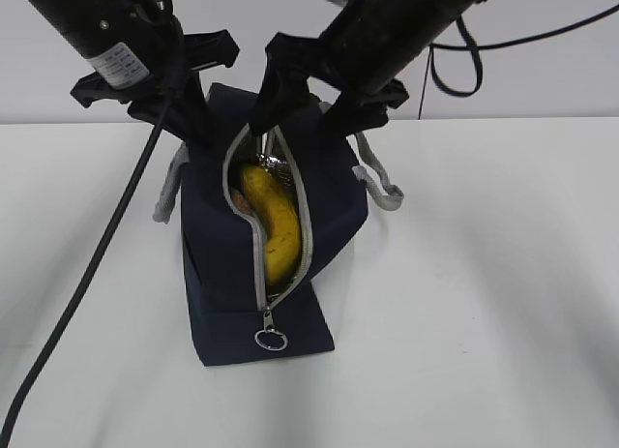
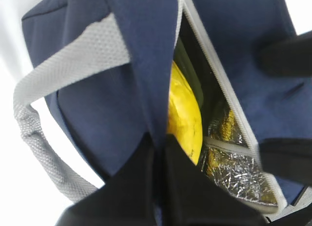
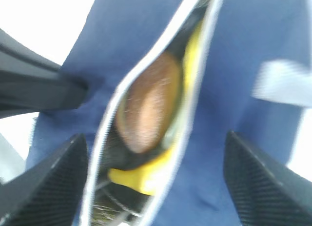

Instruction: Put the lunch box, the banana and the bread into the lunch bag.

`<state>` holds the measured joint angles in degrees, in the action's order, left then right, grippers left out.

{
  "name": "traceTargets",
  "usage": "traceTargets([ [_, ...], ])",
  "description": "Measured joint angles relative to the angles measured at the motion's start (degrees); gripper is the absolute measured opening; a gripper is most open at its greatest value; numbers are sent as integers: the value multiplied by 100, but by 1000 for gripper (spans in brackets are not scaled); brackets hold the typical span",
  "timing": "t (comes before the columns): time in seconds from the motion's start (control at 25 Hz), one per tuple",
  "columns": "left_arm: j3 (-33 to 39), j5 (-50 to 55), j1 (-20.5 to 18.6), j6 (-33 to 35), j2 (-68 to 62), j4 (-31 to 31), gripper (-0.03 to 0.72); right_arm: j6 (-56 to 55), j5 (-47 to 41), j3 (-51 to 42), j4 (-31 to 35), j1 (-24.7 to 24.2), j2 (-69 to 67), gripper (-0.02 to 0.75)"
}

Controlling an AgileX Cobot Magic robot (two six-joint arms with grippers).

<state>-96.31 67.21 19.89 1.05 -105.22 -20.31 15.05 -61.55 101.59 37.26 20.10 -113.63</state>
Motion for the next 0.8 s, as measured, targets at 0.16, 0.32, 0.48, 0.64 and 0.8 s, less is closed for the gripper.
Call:
traceTargets([
  [0.16, 0, 6, 0, 0, 0, 0, 0, -317, -181, 403, -788, -25, 237, 661],
  [0.32, 0, 6, 0, 0, 0, 0, 0, -477, -512, 483, -1407, -25, 274, 617],
  [0.48, 0, 6, 0, 0, 0, 0, 0, -586, -589, 483, -1659, -25, 215, 550],
  [0.64, 0, 6, 0, 0, 0, 0, 0, -588, -629, 483, -1572, -25, 88, 523],
  [0.8, 0, 6, 0, 0, 0, 0, 0, -597, -685, 483, -1425, -25, -126, 515],
])
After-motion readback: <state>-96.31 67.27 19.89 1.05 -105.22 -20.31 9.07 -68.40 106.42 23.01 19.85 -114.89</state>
